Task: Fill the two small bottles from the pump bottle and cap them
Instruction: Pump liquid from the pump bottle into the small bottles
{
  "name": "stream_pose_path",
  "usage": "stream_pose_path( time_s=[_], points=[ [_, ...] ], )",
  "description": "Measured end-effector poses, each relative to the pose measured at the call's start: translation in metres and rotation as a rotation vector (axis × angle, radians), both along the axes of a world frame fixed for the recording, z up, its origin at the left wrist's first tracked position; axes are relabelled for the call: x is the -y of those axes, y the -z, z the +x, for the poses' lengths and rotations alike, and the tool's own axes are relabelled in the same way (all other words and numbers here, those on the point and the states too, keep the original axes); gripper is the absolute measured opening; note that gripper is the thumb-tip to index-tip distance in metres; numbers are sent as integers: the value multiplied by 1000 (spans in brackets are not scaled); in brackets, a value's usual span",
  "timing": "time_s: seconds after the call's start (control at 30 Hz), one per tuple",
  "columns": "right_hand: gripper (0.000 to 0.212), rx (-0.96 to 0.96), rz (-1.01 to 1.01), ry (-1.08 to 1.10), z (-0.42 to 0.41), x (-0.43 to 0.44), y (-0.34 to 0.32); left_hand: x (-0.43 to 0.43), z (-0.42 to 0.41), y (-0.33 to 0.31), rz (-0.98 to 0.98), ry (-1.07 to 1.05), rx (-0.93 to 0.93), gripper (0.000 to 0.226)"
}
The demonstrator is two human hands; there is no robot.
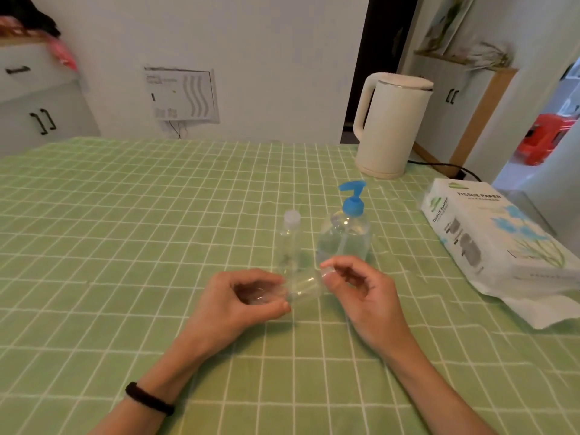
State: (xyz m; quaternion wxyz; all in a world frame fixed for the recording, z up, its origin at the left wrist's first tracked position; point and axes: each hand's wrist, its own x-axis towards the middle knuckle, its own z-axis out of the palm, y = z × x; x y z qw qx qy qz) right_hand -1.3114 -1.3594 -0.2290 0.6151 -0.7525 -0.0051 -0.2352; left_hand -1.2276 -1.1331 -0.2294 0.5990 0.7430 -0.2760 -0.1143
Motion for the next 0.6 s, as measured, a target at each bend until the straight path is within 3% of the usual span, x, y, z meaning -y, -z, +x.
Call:
stream_pose_path(
  time_s=[0.13,0.23,0.4,0.53,0.6],
  points=[
    [18,14,-21,-42,1,0,-2,-2,1,-3,-17,-17,-37,48],
    [34,-23,47,-42,1,1,-1,-3,-3,-4,6,-29,-61,46],
    [54,-82,-12,-38,3,5,6,-3,0,-4,-25,-67,-76,50],
    [47,-90,16,-45,1,4,6,-1,-1,-4,-14,-47,-86,52],
    [53,-94,-2,-21,1,6,7,-1,0,-3,-29,-40,-94,53]
  ],
)
